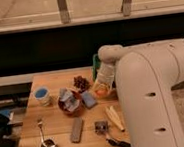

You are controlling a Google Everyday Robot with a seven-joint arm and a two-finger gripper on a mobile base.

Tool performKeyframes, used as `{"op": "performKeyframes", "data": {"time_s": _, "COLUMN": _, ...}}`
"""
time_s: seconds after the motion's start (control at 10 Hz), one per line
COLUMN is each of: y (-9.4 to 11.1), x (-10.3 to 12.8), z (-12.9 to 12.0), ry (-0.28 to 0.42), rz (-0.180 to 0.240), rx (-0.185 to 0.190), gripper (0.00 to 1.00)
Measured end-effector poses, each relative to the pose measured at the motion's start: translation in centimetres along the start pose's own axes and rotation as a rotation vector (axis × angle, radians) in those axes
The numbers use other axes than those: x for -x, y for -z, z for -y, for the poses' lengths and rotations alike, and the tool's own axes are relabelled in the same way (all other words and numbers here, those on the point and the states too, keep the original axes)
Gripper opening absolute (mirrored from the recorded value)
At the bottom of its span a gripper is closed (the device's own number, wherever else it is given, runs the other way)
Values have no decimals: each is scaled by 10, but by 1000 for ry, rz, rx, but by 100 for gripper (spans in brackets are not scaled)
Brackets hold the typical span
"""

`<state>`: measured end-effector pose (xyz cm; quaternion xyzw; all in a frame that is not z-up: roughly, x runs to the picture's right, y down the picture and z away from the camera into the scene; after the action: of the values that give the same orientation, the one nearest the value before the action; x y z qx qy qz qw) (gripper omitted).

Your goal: Place apple in tray

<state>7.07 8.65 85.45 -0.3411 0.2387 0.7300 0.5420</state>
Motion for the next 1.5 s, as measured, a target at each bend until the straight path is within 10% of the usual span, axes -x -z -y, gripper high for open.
{"op": "performKeyframes", "data": {"time_s": 0.3, "y": 5, "x": 1, "z": -1, "ry": 14, "rz": 0, "rx": 46, "gripper": 0}}
{"op": "performKeyframes", "data": {"time_s": 0.8, "y": 78, "x": 8, "z": -24, "ry": 70, "rz": 89, "rx": 125, "gripper": 0}}
{"op": "performKeyframes", "data": {"time_s": 1.5, "y": 125, "x": 91, "z": 4, "ry": 60, "rz": 120, "rx": 423, "gripper": 0}}
